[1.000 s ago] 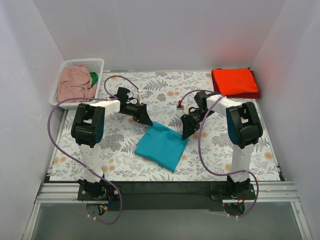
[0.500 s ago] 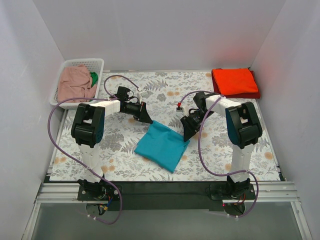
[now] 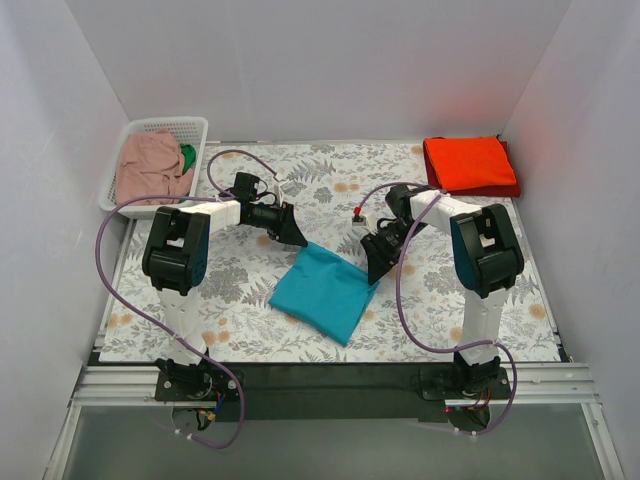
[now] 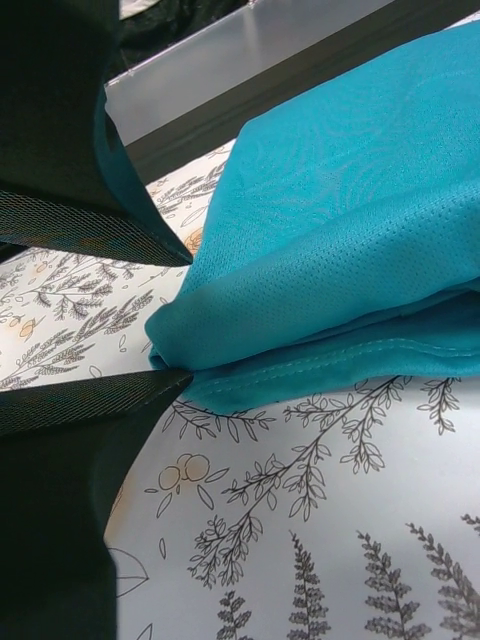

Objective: Fold and stack the t-shirts
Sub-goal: Fold the tshirt

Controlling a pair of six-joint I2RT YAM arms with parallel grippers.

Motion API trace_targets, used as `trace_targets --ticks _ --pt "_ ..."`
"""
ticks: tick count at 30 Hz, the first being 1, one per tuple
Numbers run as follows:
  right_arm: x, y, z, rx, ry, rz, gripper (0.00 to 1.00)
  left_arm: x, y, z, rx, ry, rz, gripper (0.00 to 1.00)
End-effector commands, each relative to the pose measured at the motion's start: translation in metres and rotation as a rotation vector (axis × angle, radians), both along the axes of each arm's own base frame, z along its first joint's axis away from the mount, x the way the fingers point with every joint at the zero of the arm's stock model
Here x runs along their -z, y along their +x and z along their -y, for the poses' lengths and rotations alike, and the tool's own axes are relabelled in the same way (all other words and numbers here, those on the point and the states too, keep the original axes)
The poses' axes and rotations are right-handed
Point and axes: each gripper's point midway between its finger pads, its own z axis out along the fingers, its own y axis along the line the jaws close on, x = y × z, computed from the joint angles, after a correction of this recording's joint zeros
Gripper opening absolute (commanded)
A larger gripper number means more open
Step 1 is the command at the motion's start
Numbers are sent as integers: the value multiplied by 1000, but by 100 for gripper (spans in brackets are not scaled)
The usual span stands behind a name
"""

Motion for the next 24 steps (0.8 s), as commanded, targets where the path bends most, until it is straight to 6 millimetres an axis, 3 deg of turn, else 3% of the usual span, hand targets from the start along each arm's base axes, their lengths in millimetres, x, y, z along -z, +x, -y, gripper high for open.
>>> trace_targets --ticks 1,5,7,11,12,14,15,20,24 --pt "-13 -11 -4 -29 26 4 53 -11 -1 6 26 -37 35 38" --pt "-9 -12 -2 -34 16 -1 58 -7 -1 9 25 -31 30 41" --pt "-9 -12 -3 -37 18 3 56 -7 -2 11 30 -33 35 40" --pt "-13 -11 -4 -37 18 9 36 -7 -1 12 29 -36 34 22" --pt "-15 -9 -4 -36 19 16 25 -7 -1 13 30 -36 33 14" --pt "-23 -10 -4 -33 21 17 13 -6 0 11 20 -26 32 7" --pt "-29 -9 -5 -34 27 23 2 -7 1 11 17 -24 35 3" --pt "-52 -16 -6 -14 47 19 1 -3 6 9 -11 6 43 0" --pt "-61 -29 0 -22 33 -8 1 0 17 7 -49 31 57 0"
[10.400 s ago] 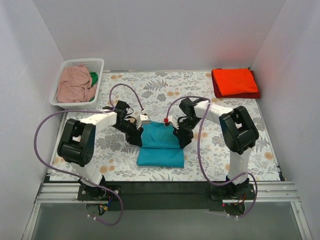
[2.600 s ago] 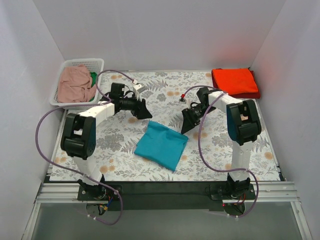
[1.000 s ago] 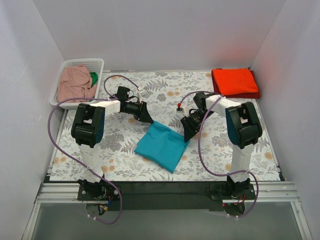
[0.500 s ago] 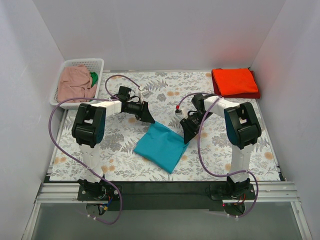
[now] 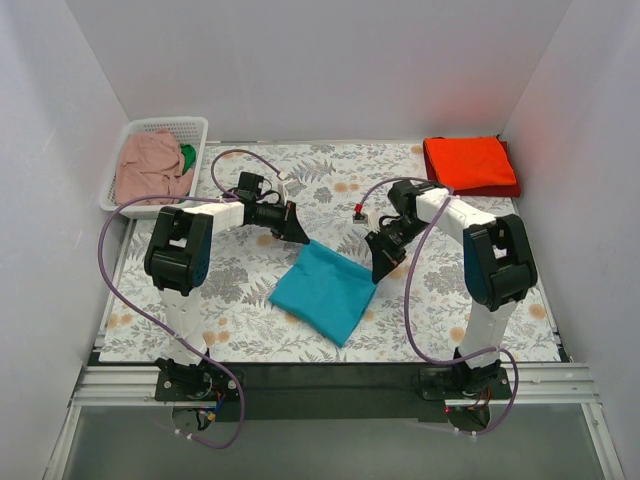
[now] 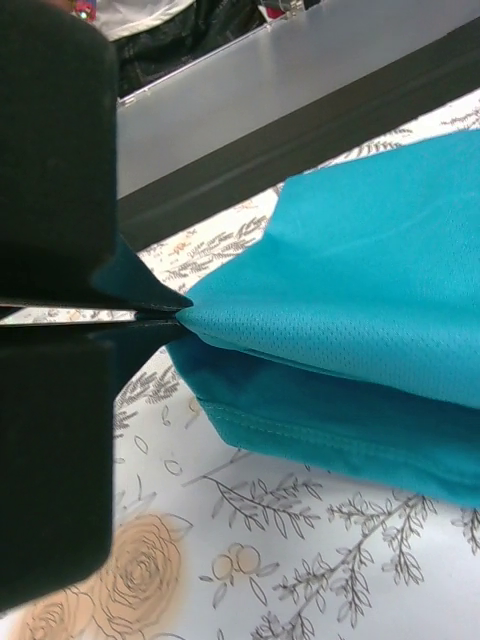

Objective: Fold and stack the t-shirts
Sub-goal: Fold the tshirt

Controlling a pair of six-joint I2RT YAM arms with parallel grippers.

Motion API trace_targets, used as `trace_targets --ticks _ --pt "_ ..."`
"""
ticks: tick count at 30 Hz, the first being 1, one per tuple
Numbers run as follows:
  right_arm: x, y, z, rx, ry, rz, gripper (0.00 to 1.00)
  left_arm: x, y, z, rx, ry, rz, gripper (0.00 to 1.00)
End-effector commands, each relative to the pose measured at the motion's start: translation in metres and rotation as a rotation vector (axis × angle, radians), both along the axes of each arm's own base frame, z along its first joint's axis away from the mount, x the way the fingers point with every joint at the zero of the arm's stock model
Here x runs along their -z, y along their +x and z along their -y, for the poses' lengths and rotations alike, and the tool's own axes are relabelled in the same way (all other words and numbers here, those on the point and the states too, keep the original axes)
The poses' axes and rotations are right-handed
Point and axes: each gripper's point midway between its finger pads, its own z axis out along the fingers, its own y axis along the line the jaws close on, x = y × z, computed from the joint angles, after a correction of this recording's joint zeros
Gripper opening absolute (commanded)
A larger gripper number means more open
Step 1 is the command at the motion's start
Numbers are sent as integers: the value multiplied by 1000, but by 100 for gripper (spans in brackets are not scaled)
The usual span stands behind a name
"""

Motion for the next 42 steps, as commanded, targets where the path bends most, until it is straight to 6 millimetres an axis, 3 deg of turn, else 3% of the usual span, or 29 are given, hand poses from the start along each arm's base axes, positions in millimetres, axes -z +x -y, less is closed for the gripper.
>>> trace_targets --ticks 1,7,11,15,19,24,28,31,32,39,41,42 --pt "-23 -13 3 -6 3 -21 1 0 13 -2 -36 21 38 0" --pt "1 -10 13 -29 -50 -31 1 4 16 -2 -43 24 24 0" --pt "26 19 16 -3 -94 -17 1 5 16 0 -48 21 7 0" --pt "43 61 27 20 -162 75 1 3 11 -2 -70 32 -17 0" --pt "39 111 28 32 -198 193 1 -7 10 -4 -109 25 -13 0" --pt "42 128 27 14 -213 237 1 -27 21 -3 -168 9 44 0" --pt "49 132 35 1 -241 278 1 -38 44 -2 -226 -3 154 0" --pt "52 143 36 -5 -255 331 1 -28 55 -2 -254 9 151 0" --pt "52 149 36 -4 -259 350 1 -16 58 -3 -267 23 122 0" --pt "53 174 36 23 -282 419 1 -2 78 -5 -318 56 132 1" --pt "45 185 35 52 -294 445 10 -12 86 -8 -340 60 160 16" --pt "39 189 36 66 -296 458 24 -18 94 -16 -372 62 173 19"
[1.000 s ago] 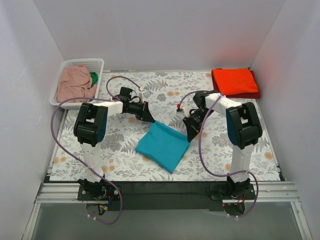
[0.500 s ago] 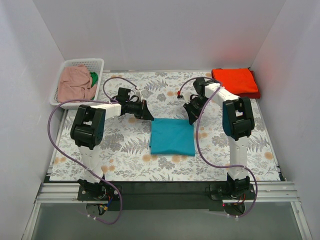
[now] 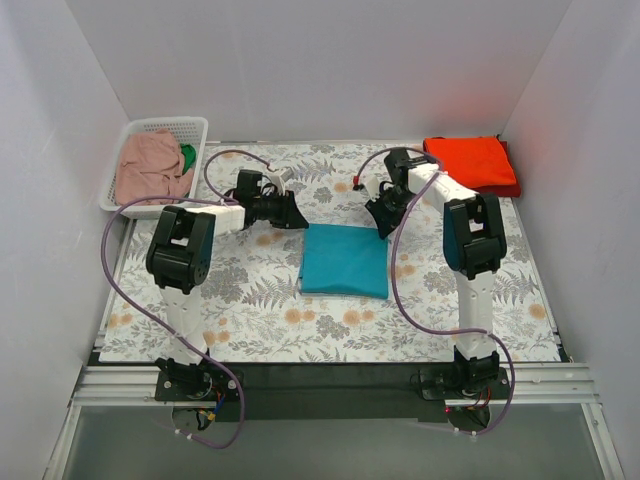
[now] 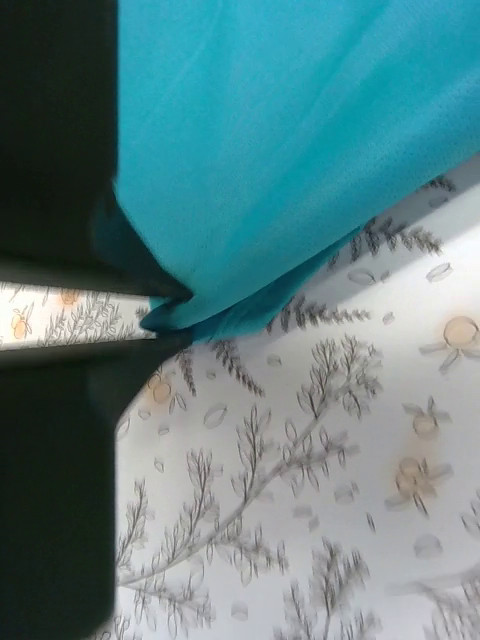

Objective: Fold and stack the t-shirts
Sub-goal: Fold the tshirt

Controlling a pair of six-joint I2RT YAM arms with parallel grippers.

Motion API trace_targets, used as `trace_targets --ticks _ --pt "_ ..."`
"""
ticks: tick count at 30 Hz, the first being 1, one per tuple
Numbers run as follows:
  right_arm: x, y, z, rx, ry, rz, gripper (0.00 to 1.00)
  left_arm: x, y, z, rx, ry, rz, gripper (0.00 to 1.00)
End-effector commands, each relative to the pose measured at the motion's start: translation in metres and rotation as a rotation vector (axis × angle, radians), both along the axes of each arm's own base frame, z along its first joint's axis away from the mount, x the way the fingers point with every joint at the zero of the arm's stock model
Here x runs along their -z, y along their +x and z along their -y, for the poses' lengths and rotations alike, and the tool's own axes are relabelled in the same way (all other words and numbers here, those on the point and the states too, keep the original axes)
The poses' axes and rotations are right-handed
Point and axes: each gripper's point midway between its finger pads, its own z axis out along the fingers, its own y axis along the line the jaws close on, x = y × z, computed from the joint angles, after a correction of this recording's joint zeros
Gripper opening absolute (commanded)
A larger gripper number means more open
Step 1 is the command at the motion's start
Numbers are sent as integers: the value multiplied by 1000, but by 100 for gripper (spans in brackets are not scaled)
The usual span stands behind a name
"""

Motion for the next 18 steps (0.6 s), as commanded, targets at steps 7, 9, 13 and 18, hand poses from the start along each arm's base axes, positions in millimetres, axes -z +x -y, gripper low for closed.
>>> trace_targets --ticks 7,9,13,18 --pt "-105 31 -6 143 178 195 78 -114 -5 -31 -13 -156 92 42" --pt "-120 4 -16 164 266 139 78 -121 -42 -24 24 -196 35 42" --pt "-134 -75 -57 121 588 -173 53 -116 -118 7 164 -258 -116 42" --pt "-115 -137 -83 64 693 -397 12 -96 -184 51 290 -271 -289 31"
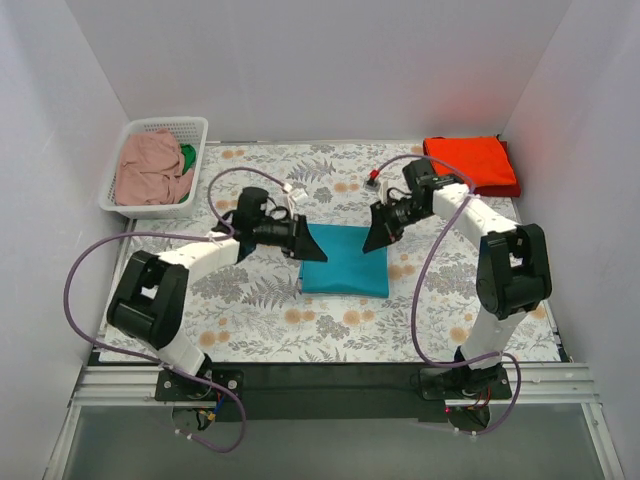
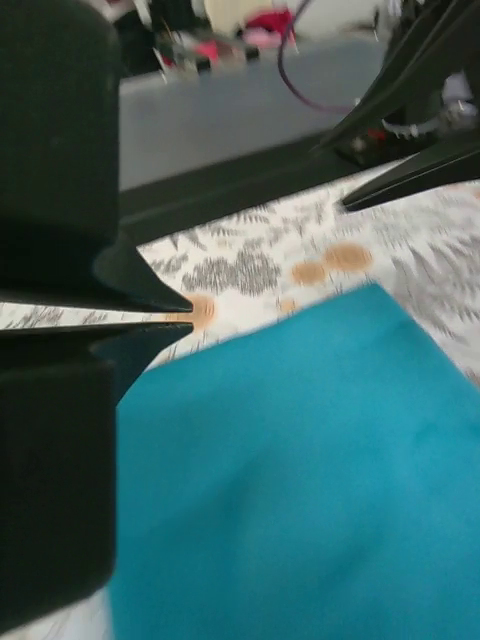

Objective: Fold and stack the t-shirts
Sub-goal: Fold the tshirt

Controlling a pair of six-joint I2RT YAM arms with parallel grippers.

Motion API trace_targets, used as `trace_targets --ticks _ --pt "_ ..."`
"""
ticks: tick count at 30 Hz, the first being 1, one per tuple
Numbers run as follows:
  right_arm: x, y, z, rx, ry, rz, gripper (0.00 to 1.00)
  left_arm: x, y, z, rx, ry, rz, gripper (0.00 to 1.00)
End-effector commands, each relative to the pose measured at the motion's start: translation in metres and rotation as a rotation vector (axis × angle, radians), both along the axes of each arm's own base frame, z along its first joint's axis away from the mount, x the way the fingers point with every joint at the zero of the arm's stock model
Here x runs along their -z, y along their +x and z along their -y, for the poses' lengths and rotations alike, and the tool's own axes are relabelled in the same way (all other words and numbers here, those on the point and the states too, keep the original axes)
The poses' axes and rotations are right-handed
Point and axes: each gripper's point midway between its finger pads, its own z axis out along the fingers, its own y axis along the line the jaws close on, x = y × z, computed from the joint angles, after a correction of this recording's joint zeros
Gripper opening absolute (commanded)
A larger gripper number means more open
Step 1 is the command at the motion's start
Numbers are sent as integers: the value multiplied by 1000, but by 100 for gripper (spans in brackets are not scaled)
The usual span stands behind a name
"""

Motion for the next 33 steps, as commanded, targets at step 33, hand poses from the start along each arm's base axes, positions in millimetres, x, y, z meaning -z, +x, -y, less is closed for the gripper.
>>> trace_targets --ticks 33 --pt "7 51 -38 83 196 -109 9 16 79 8 -165 32 -38 32"
